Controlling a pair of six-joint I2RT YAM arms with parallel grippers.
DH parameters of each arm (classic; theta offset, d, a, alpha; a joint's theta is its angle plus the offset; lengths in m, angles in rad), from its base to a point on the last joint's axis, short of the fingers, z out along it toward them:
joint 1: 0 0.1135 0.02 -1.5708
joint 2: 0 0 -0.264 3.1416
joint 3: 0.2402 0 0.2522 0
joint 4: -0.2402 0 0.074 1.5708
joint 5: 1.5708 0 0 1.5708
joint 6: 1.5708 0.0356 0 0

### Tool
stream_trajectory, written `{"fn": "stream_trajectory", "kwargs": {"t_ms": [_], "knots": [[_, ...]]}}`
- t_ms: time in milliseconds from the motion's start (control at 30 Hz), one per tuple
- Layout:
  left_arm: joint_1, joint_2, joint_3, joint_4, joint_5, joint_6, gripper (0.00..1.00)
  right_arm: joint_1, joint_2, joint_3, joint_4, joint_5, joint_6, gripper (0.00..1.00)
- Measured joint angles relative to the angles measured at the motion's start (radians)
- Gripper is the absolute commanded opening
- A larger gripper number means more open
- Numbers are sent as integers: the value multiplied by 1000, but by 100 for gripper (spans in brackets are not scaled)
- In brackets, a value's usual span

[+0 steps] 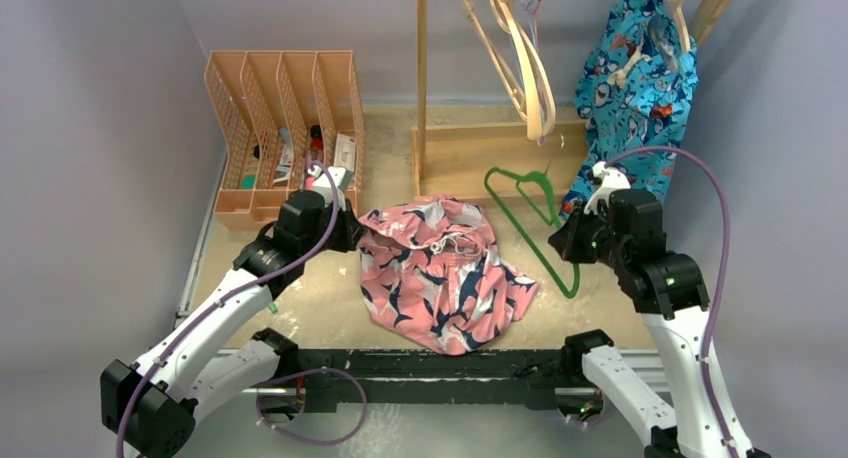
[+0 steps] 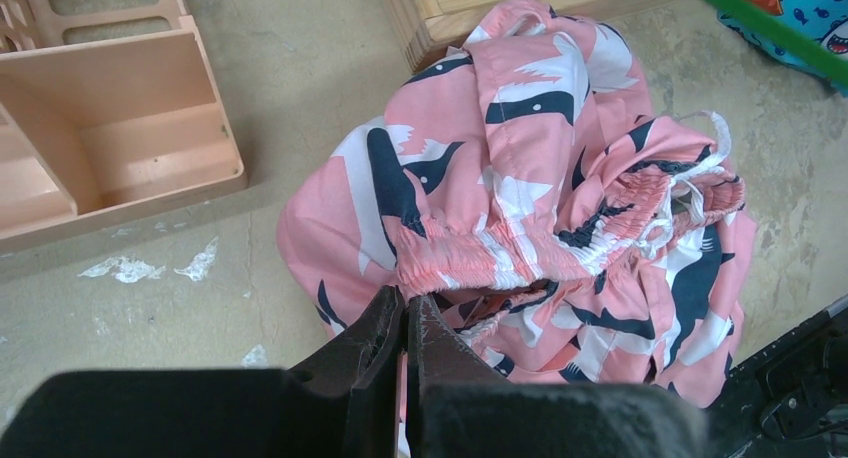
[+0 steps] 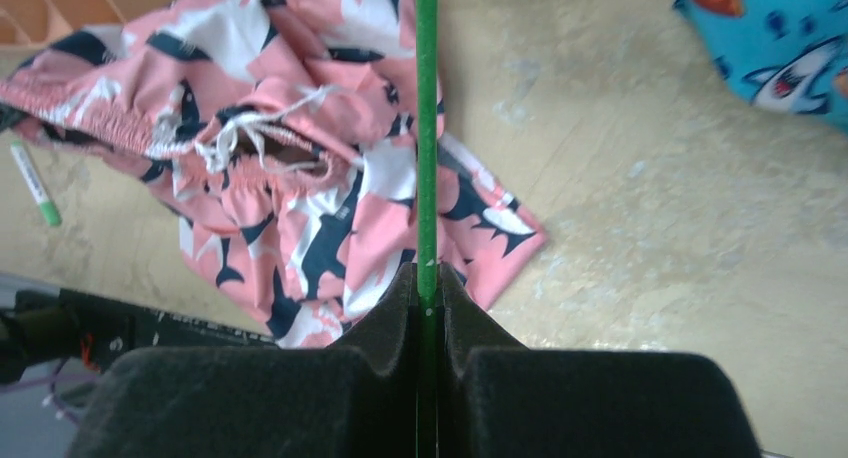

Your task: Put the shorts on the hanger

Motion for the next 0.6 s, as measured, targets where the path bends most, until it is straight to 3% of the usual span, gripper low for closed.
{"fn": "stream_trajectory", "kwargs": {"t_ms": [200,600], "knots": [[0,0,0,0,-13,0,0,0,-52,-101,-4,-105,8,0],[0,-7,-1,2,-26,0,0,5,-26,-109,-3,-169,-21,0]]}}
